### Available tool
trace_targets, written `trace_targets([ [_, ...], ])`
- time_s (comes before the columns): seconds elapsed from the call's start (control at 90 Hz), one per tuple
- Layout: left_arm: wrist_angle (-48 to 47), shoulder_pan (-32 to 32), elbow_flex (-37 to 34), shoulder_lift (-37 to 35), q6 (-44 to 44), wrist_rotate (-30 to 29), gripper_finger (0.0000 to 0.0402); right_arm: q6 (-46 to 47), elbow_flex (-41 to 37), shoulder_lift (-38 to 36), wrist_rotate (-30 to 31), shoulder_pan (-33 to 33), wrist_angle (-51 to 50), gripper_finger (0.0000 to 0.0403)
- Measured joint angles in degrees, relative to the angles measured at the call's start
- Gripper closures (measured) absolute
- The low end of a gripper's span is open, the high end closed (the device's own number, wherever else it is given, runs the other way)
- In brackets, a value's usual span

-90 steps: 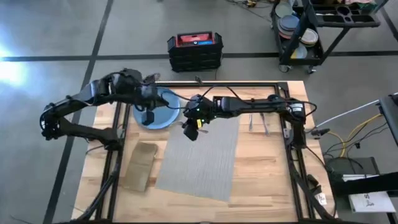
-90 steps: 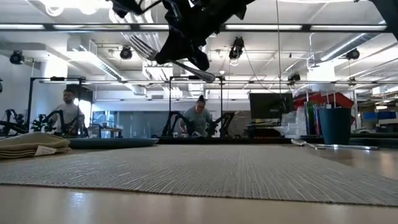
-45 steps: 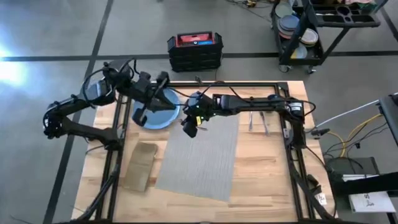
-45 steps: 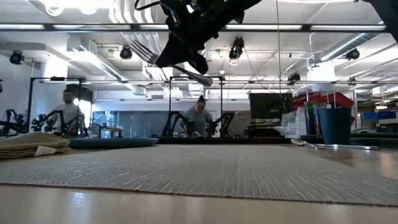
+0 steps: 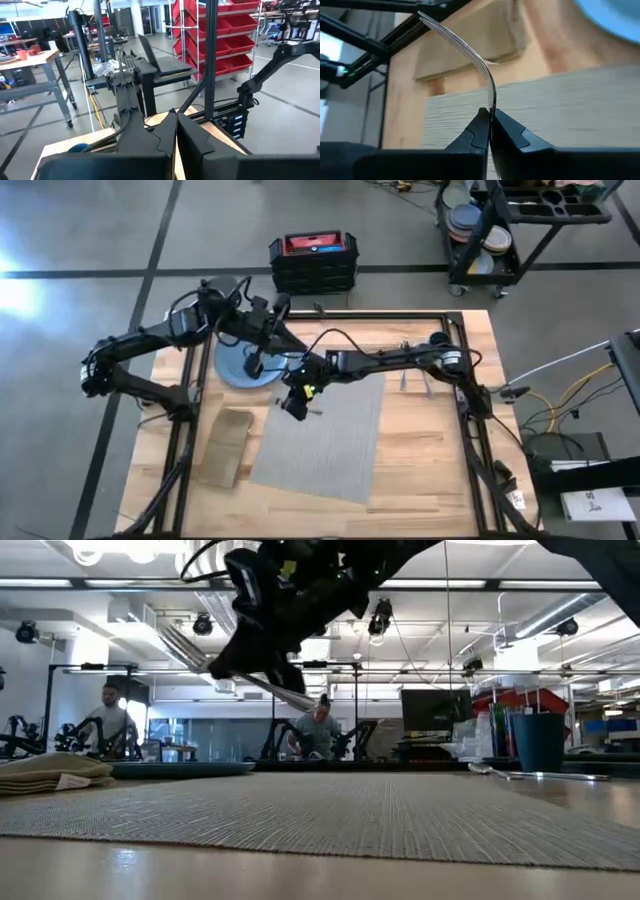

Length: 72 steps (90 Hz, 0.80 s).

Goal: Set table place
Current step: Put the silver fork on the brown table napkin

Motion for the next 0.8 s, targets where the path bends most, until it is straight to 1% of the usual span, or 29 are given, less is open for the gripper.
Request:
trace_targets([
  [0.122,0.02,-0.12,0.0,1.06,-0.09,0.06,0.0402,0.02,6.18,3.59,-2.29,0.49,-0.93,0.0403],
  [0.278,-0.01,-0.6,0.0,1.47,-0.82,0.1,0.0402,-2.62,19.22,10.15,-3.99,0.84,-7.19,0.0403],
  [0.356,-3.21,-0.6,0.0,1.11,-1.12,-0.19,0.0402,-3.37,24.54,13.31,-5.32,0.97,-10.23,0.0403],
  [0.511,-7.06,-0.57,0.0,-0.39,-1.33,-0.13,0.0402,-3.33,31.91,18.37,-9.84,1.5,-11.15,0.0403],
  [0.578,-7.22,-0.54,0.0,-1.11,-2.72,2.56,0.0402,-3.36,33.03,19.09,-10.86,1.93,-11.58,0.0403],
  [0.7,-4.99,-0.53,0.0,-3.15,-8.43,10.09,0.0402,-6.17,32.75,19.12,-10.74,2.42,-16.05,0.0403],
  [0.8,-2.32,-0.77,0.0,-5.01,-12.19,13.53,0.0402,-8.11,32.22,19.25,-9.96,2.32,-19.44,0.0403],
])
